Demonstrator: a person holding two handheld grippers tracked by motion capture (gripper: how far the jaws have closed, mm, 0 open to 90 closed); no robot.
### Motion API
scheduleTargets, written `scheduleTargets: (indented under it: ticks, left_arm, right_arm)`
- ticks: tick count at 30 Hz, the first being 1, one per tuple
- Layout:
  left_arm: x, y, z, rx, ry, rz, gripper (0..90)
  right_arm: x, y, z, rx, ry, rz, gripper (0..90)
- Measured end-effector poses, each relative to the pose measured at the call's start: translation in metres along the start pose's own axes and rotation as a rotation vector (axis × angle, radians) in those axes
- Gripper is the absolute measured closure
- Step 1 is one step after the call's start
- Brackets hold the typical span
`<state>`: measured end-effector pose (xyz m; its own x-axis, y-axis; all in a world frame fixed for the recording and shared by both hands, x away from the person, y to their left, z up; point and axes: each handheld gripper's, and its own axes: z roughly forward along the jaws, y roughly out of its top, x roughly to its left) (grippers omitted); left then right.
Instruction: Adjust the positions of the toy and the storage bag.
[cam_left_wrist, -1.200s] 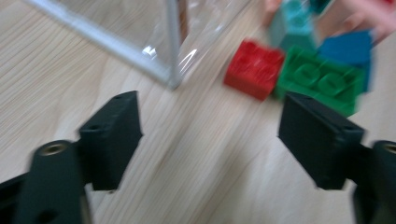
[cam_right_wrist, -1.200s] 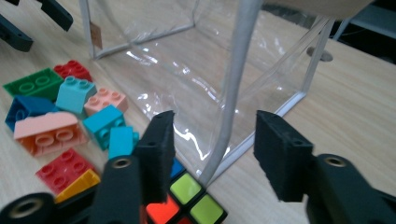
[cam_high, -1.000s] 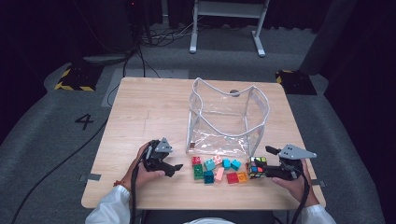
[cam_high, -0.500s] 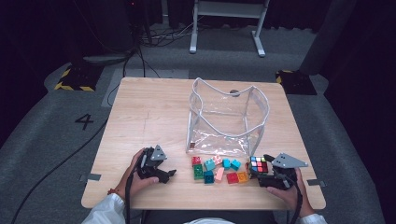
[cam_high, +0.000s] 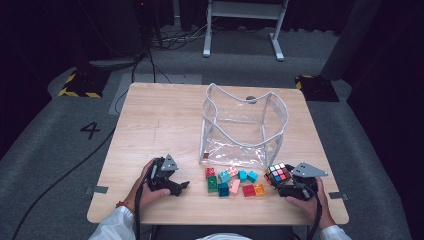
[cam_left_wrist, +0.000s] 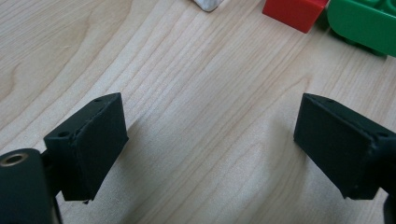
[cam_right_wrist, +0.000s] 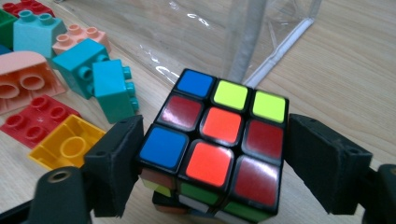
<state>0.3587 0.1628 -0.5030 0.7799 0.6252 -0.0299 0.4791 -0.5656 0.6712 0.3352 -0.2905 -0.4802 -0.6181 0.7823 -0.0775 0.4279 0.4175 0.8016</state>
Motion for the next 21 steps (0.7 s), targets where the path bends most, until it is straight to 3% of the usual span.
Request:
scheduleTargets:
  ticks: [3,4,12,15,16,21]
  left_arm:
    - [0.001,0.000,0.000,0.005,0.007,0.000,8.3]
    - [0.001,0.001,0.000,0.006,0.008,-0.002,7.6]
    - [0.001,0.002,0.002,0.008,-0.001,-0.005,5.6]
    - [0.002,0.003,0.002,0.014,0.020,0.003,3.5]
    - [0.001,0.003,0.004,0.018,0.001,-0.007,2.9]
    - [0.003,0.004,0.005,0.026,0.000,0.001,0.4]
  right_arm:
    - [-0.004,-0.004,0.002,0.019,0.017,-0.006,21.5]
    - [-0.008,-0.008,0.005,0.044,0.038,-0.027,27.3]
    - [-0.014,-0.014,0.012,0.034,0.094,-0.045,30.3]
    - [-0.016,-0.014,0.012,0.042,0.105,-0.056,33.4]
    - [-0.018,-0.013,0.012,0.044,0.111,-0.064,33.4]
    - [-0.021,-0.014,0.012,0.047,0.145,-0.067,33.7]
